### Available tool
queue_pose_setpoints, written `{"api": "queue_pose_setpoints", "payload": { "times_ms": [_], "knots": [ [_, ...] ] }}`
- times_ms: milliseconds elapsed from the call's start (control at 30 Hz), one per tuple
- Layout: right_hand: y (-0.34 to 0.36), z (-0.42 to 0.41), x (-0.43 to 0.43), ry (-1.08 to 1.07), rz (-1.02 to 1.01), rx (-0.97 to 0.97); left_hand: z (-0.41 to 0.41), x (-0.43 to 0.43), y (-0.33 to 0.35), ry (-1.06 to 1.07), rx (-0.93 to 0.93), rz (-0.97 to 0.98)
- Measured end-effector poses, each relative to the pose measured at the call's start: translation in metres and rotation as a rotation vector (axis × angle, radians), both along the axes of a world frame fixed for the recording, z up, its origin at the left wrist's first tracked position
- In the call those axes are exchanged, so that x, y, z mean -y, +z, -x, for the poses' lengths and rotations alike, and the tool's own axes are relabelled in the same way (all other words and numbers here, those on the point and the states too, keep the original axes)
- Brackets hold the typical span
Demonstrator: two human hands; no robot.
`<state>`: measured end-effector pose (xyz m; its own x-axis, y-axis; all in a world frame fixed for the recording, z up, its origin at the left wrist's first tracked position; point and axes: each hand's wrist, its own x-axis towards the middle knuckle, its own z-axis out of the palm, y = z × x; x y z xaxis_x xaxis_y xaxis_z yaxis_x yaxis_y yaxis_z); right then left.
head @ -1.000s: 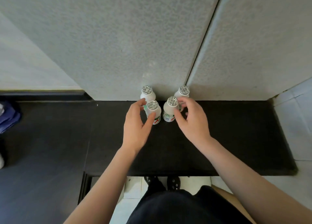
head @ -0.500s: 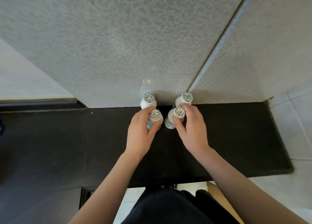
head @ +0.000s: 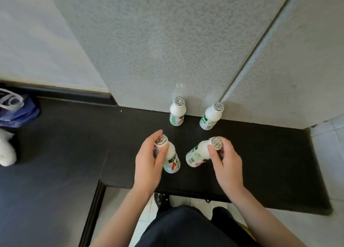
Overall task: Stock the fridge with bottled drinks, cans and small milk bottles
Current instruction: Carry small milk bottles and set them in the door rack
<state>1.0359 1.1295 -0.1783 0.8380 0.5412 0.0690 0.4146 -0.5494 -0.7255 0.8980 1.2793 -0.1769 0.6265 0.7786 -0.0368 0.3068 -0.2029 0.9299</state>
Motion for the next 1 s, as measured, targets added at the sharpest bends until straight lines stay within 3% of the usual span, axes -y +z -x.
{"api": "queue_pose_setpoints", "payload": {
  "times_ms": [167,500,733,1000],
  "knots": [
    [0.001,0.018,0.019,0.138,-0.075,-0.120,0.043,0.036,0.003,0.166,0.000,0.005],
    [-0.014,0.070,0.010,0.508,-0.193,-0.340,0.157,0.157,-0.014,0.763,-0.015,0.100],
    [-0.028,0.155,0.022,0.883,-0.103,-0.458,0.231,0.265,-0.020,1.190,-0.046,0.135],
    [-0.038,0.248,0.044,1.390,0.200,-0.456,0.288,0.354,-0.026,1.540,0.031,0.216]
  ]
}}
